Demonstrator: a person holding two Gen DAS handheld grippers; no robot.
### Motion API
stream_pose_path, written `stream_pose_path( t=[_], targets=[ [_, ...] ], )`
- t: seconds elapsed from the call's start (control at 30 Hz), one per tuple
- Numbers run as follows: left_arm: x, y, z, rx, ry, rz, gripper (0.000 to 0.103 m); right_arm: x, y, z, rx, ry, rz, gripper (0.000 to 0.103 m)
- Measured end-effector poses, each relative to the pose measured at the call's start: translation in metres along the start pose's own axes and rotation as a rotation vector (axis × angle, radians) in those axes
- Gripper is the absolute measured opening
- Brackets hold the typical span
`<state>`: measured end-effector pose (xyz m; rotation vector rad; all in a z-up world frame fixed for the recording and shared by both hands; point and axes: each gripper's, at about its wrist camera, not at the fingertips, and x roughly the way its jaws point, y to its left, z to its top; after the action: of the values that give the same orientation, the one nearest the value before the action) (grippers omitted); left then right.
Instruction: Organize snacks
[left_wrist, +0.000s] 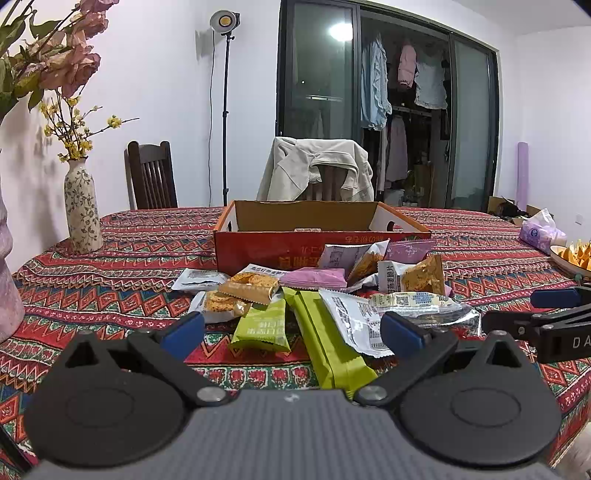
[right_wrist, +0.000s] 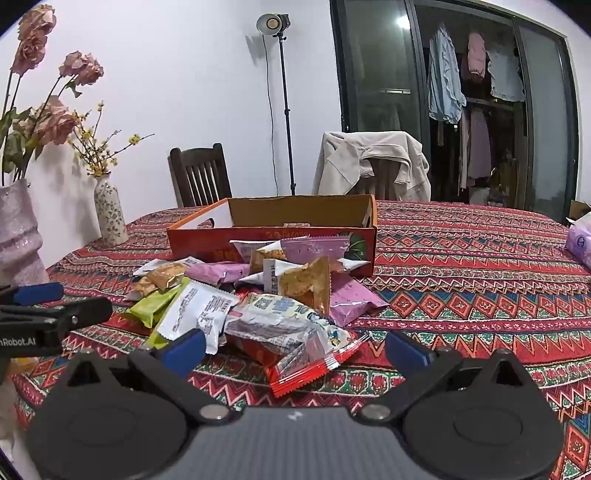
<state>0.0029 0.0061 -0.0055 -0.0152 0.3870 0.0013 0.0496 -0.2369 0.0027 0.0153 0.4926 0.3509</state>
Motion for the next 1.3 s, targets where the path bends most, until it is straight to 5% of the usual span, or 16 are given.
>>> stream_pose_path(
  t=[1.3],
  targets=[
    [0.0017,0.0024,-0.0046,-0.017,0.01,-0.009,0.103,0.0013,0.0,-0.0005,0.007,0.004,-0.001,0.103]
  ],
)
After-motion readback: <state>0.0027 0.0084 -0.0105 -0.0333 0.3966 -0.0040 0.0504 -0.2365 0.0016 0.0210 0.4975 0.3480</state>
